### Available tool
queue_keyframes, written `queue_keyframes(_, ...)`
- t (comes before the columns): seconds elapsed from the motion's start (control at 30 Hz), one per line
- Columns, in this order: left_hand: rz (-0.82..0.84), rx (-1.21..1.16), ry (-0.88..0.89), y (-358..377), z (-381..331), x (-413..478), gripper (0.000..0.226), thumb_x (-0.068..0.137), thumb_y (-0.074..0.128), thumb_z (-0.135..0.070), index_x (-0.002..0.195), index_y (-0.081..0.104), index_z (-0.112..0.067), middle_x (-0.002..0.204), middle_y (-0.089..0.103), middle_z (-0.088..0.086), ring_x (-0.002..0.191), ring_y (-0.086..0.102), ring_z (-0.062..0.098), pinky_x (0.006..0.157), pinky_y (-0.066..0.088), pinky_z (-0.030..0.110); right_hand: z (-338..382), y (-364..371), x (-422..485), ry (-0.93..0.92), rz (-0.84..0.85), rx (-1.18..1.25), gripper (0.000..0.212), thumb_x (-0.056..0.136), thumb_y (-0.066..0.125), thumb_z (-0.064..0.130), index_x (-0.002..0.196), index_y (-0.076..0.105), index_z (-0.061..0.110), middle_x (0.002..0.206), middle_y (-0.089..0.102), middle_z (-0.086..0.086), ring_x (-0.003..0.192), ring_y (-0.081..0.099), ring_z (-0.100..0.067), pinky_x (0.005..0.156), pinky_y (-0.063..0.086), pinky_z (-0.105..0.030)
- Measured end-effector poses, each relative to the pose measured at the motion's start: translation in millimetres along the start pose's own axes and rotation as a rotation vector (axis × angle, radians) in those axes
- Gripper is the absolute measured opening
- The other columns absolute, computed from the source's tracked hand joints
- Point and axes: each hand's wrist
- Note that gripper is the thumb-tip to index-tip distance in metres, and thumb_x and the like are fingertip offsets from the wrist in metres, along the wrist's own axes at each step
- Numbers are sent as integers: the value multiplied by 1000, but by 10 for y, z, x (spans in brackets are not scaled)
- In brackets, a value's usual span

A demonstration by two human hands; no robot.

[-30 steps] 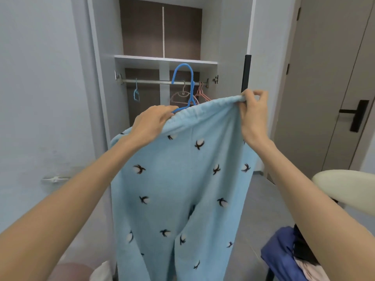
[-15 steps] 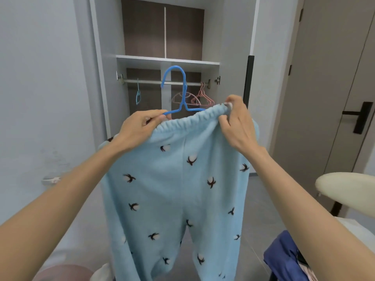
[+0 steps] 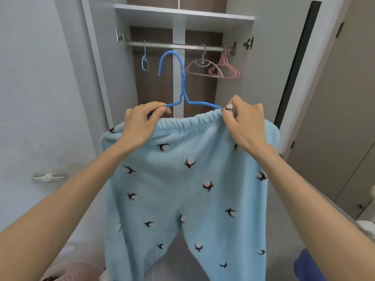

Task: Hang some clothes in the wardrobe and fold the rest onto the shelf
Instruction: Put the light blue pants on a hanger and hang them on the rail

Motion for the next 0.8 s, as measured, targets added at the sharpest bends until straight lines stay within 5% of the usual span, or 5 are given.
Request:
queue_keyframes(0.13,78,-16,-31,-83,-112,529,20,90,54,-41,77,69,-36,75,67,-20,58,51,-1,64,39,27,15,-22,493,40,25,-4,12,89,44,19,77,43,16,65,48,8,64,42,-7,74,19,-29)
queue_keyframes(0.4,121,43,-129,-619,-884,1772,24,85,61,-48,63,67,-42,73,64,-36,79,61,-5,70,43,27,319,-704,1772,100,199,85,16,84,43,28,80,56,21,81,57,11,85,43,-13,79,22,-28)
queue_keyframes(0.57,137,72,-151,-948,-1155,2290,26,85,61,-50,62,67,-40,68,62,-37,71,56,-8,63,37,24,257,-1120,2249,136,272,83,22,92,43,11,96,63,18,94,56,6,99,38,-17,78,29,-21)
queue_keyframes(0.7,128,81,-155,-1083,-1178,2457,27,85,60,-51,63,68,-37,68,63,-35,68,56,0,62,36,26,156,-1257,2378,141,518,57,27,101,33,12,110,59,14,94,55,6,92,44,-15,84,28,-28)
queue_keyframes(0.8,126,96,-166,-1094,-1206,2447,28,85,61,-50,62,68,-38,69,63,-36,69,56,-3,63,36,26,104,-1310,2421,159,590,43,15,103,36,18,104,50,16,87,56,0,82,49,-23,68,36,-31)
Point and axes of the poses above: each hand's wrist, its own x-axis towards the middle knuckle, its own y-axis out of the palm, z = x × y
